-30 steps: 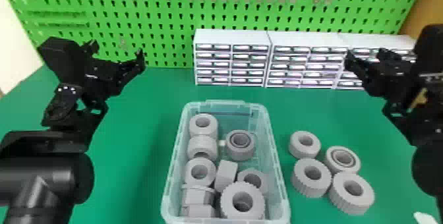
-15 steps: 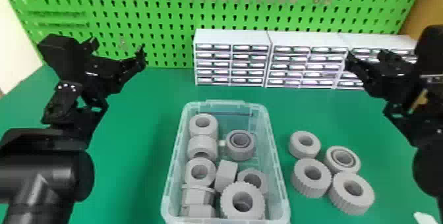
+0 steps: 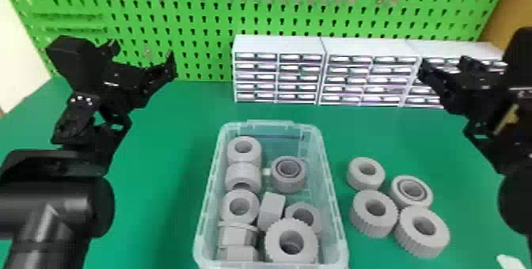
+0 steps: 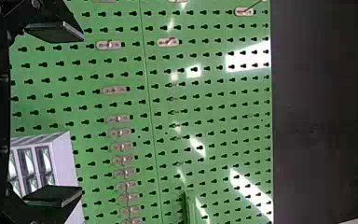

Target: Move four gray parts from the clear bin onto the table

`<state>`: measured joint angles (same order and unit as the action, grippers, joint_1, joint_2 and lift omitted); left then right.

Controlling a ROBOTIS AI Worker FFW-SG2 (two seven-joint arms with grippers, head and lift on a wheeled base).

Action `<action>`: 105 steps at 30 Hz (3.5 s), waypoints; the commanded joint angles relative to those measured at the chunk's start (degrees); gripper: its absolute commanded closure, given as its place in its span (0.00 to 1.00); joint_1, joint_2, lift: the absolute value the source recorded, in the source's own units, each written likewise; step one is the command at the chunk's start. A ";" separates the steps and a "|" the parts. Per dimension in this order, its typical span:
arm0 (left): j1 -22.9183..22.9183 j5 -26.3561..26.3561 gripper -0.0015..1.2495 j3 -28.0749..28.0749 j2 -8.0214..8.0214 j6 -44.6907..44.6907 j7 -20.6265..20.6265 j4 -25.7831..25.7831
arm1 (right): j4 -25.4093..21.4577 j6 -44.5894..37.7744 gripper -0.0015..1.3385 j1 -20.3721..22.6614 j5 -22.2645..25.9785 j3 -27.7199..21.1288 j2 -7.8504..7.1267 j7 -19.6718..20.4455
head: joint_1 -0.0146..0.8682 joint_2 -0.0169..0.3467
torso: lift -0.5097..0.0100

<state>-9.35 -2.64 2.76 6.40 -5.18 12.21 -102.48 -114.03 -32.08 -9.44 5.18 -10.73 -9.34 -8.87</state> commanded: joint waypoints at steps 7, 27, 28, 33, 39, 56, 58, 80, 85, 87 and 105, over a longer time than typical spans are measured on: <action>0.03 0.00 0.10 -0.12 -0.07 0.00 -0.09 0.00 | -0.14 0.00 0.38 -0.05 0.01 0.18 0.37 0.08 | 0.78 0.14 | 0.89; -0.67 0.00 0.10 -0.47 -0.07 0.00 -0.09 0.00 | -0.14 0.00 0.38 -0.67 0.01 0.09 0.20 0.00 | 0.78 0.14 | 0.89; -0.58 0.00 0.10 -0.39 -0.07 0.00 -0.09 0.00 | -0.14 0.00 0.38 -0.67 0.01 0.09 0.20 0.08 | 0.78 0.14 | 0.89; -0.32 -0.27 0.10 0.05 -0.07 0.00 -0.09 -0.44 | -0.58 -0.44 0.38 -0.75 -0.08 -0.61 0.90 0.08 | 0.78 0.14 | 0.89; -0.41 -0.27 0.10 0.05 -0.07 0.00 -0.09 -0.44 | -0.85 -0.97 0.38 -0.75 -0.26 -0.43 0.20 0.00 | 0.78 0.14 | 0.89; 0.21 -0.44 0.10 0.84 -0.07 0.18 -0.35 -1.05 | -0.85 -0.97 0.38 -1.02 -0.61 -0.08 0.64 0.08 | 0.78 0.14 | 0.89; 0.21 -0.53 0.10 0.76 -0.07 0.18 -0.35 -1.05 | -0.76 -0.97 0.38 -1.11 -0.70 0.18 0.72 0.08 | 0.78 0.14 | 0.89; 0.74 -0.18 0.10 1.28 -0.07 0.09 -0.88 -1.05 | -0.58 -0.97 0.38 -0.40 0.01 0.62 0.81 0.08 | 0.78 0.14 | 0.89; 0.47 -0.18 0.10 1.11 -0.07 0.18 -0.96 -1.05 | -0.58 -0.97 0.38 -0.93 0.01 0.88 0.55 0.08 | 0.78 0.14 | 0.89; 0.47 -0.18 0.10 1.02 -0.16 0.18 -0.96 -1.05 | -0.67 -0.97 0.38 -1.02 0.18 0.88 0.28 0.00 | 0.78 0.14 | 0.89; 0.30 -0.35 0.10 0.76 -0.16 0.18 -0.96 -1.05 | -0.76 -0.97 0.38 -0.40 0.45 1.24 0.37 0.08 | 0.78 0.14 | 0.89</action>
<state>-9.16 -2.96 3.55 6.24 -5.01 11.25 -103.54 -114.79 -33.05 -9.99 5.42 -9.38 -8.98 -8.79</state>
